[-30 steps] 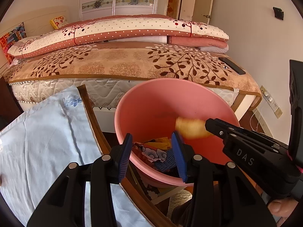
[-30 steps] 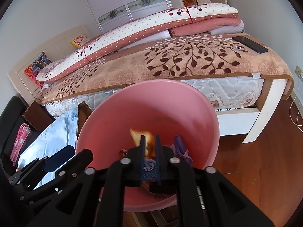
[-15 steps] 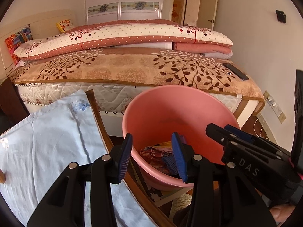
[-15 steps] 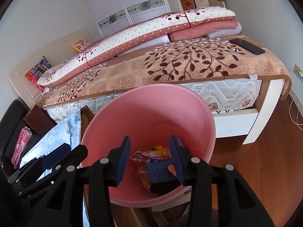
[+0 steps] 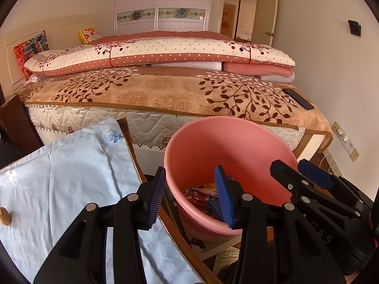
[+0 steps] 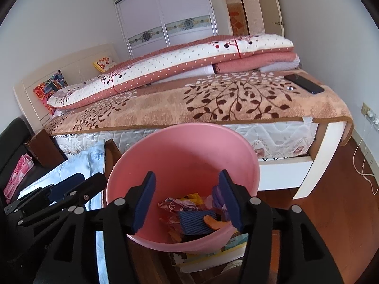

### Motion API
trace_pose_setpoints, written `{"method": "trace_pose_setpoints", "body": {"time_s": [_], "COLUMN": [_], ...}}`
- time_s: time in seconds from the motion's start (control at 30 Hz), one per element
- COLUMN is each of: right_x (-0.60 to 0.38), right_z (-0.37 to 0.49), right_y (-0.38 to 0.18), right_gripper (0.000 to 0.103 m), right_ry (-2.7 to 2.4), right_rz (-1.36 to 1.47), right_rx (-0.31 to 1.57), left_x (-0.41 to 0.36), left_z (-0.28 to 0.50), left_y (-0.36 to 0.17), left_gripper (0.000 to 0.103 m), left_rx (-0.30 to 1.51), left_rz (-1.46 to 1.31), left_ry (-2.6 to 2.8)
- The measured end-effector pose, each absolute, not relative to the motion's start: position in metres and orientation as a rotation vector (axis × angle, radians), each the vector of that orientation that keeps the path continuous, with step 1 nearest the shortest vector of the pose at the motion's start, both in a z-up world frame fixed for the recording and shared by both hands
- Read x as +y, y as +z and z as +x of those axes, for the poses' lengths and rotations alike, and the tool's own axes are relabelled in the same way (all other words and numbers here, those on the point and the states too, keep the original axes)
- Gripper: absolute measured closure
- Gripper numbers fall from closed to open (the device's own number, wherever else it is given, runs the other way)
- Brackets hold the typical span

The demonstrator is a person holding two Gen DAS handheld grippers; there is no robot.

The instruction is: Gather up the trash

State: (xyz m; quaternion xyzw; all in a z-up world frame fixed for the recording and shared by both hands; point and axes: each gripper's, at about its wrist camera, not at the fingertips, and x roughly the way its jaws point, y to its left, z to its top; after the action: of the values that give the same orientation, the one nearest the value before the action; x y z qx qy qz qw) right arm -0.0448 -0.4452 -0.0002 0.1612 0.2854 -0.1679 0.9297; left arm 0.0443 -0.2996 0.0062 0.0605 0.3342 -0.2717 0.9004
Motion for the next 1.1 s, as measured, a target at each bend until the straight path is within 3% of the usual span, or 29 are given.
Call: {"method": "trace_pose_setpoints", "body": {"time_s": [0.17,1.1], "right_x": [-0.445,-0.424], "right_z": [-0.051,-0.074], "right_y": [0.003,0.015], "right_gripper": [0.035,0.033], "right_ry": [-0.352,-0.391], "right_rz": [0.321,0.228], "right_rx": [0.567,0.534], "left_x": [-0.295,-0.278], "left_z": [0.043,0.025], "left_y": [0.008,0.022], "left_gripper": [0.06,0.06], "left_rx": [0.686,0.622], "left_rz": [0.118,0.084], "left_ry": [-0.556,-0.535]}}
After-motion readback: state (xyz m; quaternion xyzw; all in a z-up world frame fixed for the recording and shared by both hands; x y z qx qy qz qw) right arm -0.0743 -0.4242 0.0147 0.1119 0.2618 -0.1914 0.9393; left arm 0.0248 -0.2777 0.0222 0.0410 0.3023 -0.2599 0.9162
